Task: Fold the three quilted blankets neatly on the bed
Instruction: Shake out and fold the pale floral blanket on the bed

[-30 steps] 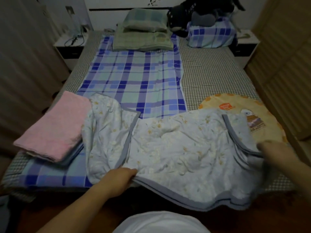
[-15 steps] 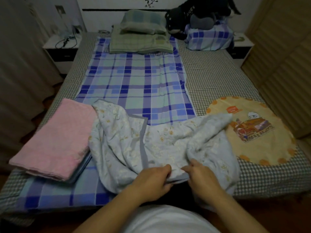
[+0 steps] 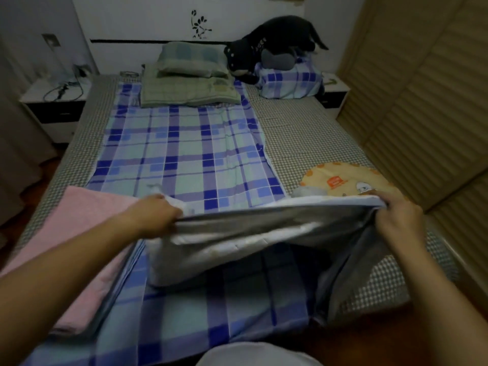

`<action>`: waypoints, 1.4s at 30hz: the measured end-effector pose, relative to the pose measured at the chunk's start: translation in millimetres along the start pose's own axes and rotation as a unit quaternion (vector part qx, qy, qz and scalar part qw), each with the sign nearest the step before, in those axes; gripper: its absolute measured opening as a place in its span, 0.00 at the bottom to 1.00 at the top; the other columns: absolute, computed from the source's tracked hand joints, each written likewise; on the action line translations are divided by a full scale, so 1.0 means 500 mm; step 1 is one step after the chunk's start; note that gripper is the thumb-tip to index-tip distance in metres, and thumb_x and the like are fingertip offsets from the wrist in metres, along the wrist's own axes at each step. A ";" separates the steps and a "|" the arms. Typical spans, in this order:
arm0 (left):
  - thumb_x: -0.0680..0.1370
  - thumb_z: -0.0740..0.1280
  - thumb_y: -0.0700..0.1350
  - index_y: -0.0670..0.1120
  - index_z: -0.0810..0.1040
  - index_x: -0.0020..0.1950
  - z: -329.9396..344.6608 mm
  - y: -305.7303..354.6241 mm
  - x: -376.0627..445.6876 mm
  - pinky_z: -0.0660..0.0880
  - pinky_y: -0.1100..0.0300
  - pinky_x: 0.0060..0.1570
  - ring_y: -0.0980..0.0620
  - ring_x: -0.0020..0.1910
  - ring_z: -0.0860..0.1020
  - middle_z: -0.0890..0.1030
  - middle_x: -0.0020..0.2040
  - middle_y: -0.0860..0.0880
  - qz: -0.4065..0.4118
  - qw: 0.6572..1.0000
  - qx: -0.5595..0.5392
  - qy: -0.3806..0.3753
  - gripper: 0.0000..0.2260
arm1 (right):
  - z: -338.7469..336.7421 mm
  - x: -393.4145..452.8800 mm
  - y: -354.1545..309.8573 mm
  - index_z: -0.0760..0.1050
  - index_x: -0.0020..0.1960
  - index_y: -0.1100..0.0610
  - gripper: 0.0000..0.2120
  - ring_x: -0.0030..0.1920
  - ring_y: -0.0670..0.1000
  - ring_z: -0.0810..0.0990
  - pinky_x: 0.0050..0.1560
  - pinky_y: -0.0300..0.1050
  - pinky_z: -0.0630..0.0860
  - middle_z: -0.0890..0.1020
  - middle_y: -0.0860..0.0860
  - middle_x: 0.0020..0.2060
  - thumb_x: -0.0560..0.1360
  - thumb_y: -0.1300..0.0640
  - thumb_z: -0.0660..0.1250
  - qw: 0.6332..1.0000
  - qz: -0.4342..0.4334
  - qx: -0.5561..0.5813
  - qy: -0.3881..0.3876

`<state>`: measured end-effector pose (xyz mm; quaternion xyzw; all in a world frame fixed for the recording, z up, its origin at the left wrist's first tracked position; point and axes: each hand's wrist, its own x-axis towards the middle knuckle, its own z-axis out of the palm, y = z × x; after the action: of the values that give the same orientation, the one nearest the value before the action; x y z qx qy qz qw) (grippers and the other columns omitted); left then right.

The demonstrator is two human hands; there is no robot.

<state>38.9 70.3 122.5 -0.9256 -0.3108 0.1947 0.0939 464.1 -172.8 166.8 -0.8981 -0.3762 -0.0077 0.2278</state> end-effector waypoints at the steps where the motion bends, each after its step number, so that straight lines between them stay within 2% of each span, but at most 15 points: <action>1: 0.77 0.64 0.52 0.53 0.76 0.56 -0.022 -0.036 -0.012 0.75 0.50 0.58 0.45 0.50 0.80 0.84 0.50 0.48 -0.077 0.996 -0.002 0.048 0.09 | -0.001 0.010 -0.019 0.81 0.61 0.49 0.19 0.55 0.63 0.79 0.53 0.52 0.75 0.83 0.58 0.56 0.76 0.60 0.59 1.000 -0.008 0.005 0.011; 4: 0.73 0.68 0.44 0.44 0.76 0.44 -0.072 -0.097 -0.074 0.74 0.46 0.36 0.34 0.35 0.79 0.80 0.36 0.36 -0.305 0.879 -0.099 0.353 0.05 | 0.014 0.028 -0.082 0.82 0.53 0.52 0.16 0.51 0.65 0.80 0.49 0.52 0.74 0.84 0.59 0.49 0.70 0.59 0.60 0.999 -0.033 0.002 0.035; 6: 0.74 0.65 0.43 0.43 0.74 0.41 -0.073 -0.086 -0.122 0.68 0.49 0.35 0.35 0.32 0.76 0.76 0.32 0.36 -0.352 0.782 -0.103 0.503 0.05 | 0.027 0.039 -0.111 0.81 0.50 0.57 0.13 0.51 0.66 0.79 0.45 0.51 0.71 0.83 0.63 0.49 0.71 0.60 0.60 0.999 0.000 0.007 0.033; 7: 0.74 0.65 0.43 0.43 0.74 0.41 -0.047 -0.065 -0.142 0.67 0.49 0.36 0.37 0.32 0.75 0.76 0.32 0.38 -0.332 0.782 -0.093 0.519 0.04 | 0.033 0.044 -0.123 0.80 0.50 0.58 0.12 0.51 0.66 0.78 0.44 0.50 0.68 0.82 0.64 0.49 0.73 0.61 0.60 1.000 0.017 0.010 0.024; 9: 0.70 0.65 0.42 0.44 0.75 0.44 0.059 0.027 -0.183 0.69 0.50 0.34 0.39 0.30 0.76 0.76 0.32 0.41 -0.296 0.859 -0.068 0.413 0.04 | 0.041 0.052 -0.147 0.79 0.49 0.60 0.11 0.51 0.65 0.78 0.44 0.49 0.65 0.82 0.64 0.50 0.74 0.62 0.59 1.000 0.013 0.022 -0.001; 12: 0.73 0.61 0.42 0.46 0.80 0.56 0.295 0.196 -0.245 0.79 0.47 0.39 0.38 0.40 0.81 0.80 0.40 0.43 -0.330 0.939 -0.086 0.042 0.14 | 0.055 0.053 -0.192 0.81 0.52 0.55 0.13 0.51 0.61 0.80 0.44 0.46 0.68 0.84 0.57 0.50 0.73 0.61 0.61 0.997 -0.061 0.028 -0.038; 16: 0.77 0.59 0.51 0.48 0.78 0.64 0.400 0.354 -0.246 0.75 0.54 0.61 0.46 0.60 0.79 0.81 0.61 0.46 -0.267 0.880 -0.296 -0.259 0.19 | 0.054 0.056 -0.252 0.82 0.47 0.52 0.11 0.47 0.58 0.80 0.41 0.46 0.73 0.84 0.52 0.44 0.71 0.59 0.62 0.978 -0.183 -0.002 -0.100; 19: 0.74 0.60 0.59 0.46 0.78 0.64 0.314 0.367 -0.187 0.74 0.52 0.63 0.44 0.62 0.79 0.80 0.63 0.46 -0.149 0.862 -0.346 -0.338 0.25 | 0.025 0.070 -0.285 0.82 0.48 0.47 0.09 0.46 0.52 0.80 0.43 0.46 0.75 0.83 0.48 0.45 0.73 0.57 0.65 0.939 -0.248 -0.071 -0.227; 22: 0.77 0.62 0.57 0.48 0.77 0.63 0.147 0.361 -0.115 0.75 0.55 0.58 0.46 0.57 0.80 0.82 0.58 0.47 -0.107 0.842 -0.507 -0.148 0.20 | 0.003 0.065 -0.305 0.77 0.50 0.46 0.06 0.46 0.48 0.78 0.43 0.47 0.78 0.80 0.47 0.48 0.74 0.55 0.69 0.901 -0.262 -0.126 -0.322; 26: 0.74 0.69 0.59 0.61 0.69 0.63 -0.108 0.400 -0.041 0.76 0.58 0.56 0.59 0.54 0.77 0.75 0.57 0.59 -0.120 0.701 -0.676 0.196 0.19 | -0.020 0.034 -0.325 0.71 0.45 0.47 0.08 0.42 0.49 0.77 0.34 0.44 0.71 0.78 0.48 0.43 0.71 0.56 0.69 0.892 -0.292 -0.104 -0.329; 29: 0.74 0.70 0.57 0.56 0.64 0.65 -0.218 0.440 -0.006 0.78 0.53 0.53 0.53 0.56 0.76 0.70 0.62 0.55 -0.160 0.707 -0.611 0.318 0.23 | -0.056 0.031 -0.341 0.69 0.41 0.50 0.08 0.39 0.53 0.76 0.36 0.50 0.74 0.78 0.49 0.38 0.67 0.56 0.69 0.894 -0.331 -0.065 -0.295; 32: 0.73 0.69 0.40 0.48 0.63 0.61 -0.239 0.453 0.013 0.79 0.51 0.33 0.43 0.46 0.78 0.66 0.68 0.45 -0.200 0.733 -0.445 0.475 0.21 | -0.108 0.053 -0.351 0.69 0.41 0.51 0.09 0.38 0.54 0.75 0.36 0.52 0.73 0.77 0.52 0.38 0.67 0.57 0.70 0.886 -0.352 -0.044 -0.300; 34: 0.73 0.65 0.36 0.46 0.64 0.59 -0.231 0.440 0.020 0.77 0.55 0.26 0.41 0.42 0.79 0.65 0.67 0.41 -0.173 0.738 -0.362 0.542 0.18 | -0.151 0.074 -0.347 0.70 0.41 0.51 0.09 0.37 0.52 0.74 0.35 0.50 0.71 0.77 0.51 0.38 0.68 0.59 0.70 0.876 -0.359 -0.027 -0.320; 37: 0.76 0.66 0.35 0.48 0.65 0.61 -0.211 0.419 0.027 0.82 0.51 0.35 0.37 0.53 0.80 0.63 0.68 0.39 -0.110 0.766 -0.228 0.590 0.18 | -0.211 0.101 -0.344 0.75 0.44 0.49 0.06 0.37 0.50 0.76 0.34 0.45 0.73 0.80 0.50 0.39 0.71 0.58 0.70 0.868 -0.362 0.012 -0.340; 42: 0.75 0.68 0.37 0.49 0.70 0.60 -0.212 0.409 -0.005 0.77 0.50 0.26 0.36 0.46 0.81 0.66 0.69 0.42 -0.200 0.799 -0.246 0.511 0.17 | -0.286 0.131 -0.346 0.80 0.47 0.45 0.04 0.44 0.50 0.82 0.46 0.52 0.82 0.83 0.46 0.43 0.73 0.52 0.72 0.850 -0.400 0.020 -0.343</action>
<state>191.7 -98.1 159.2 -0.7999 -0.4332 -0.4128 0.0454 416.1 -81.8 377.0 -0.6108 -0.7569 0.2186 0.0797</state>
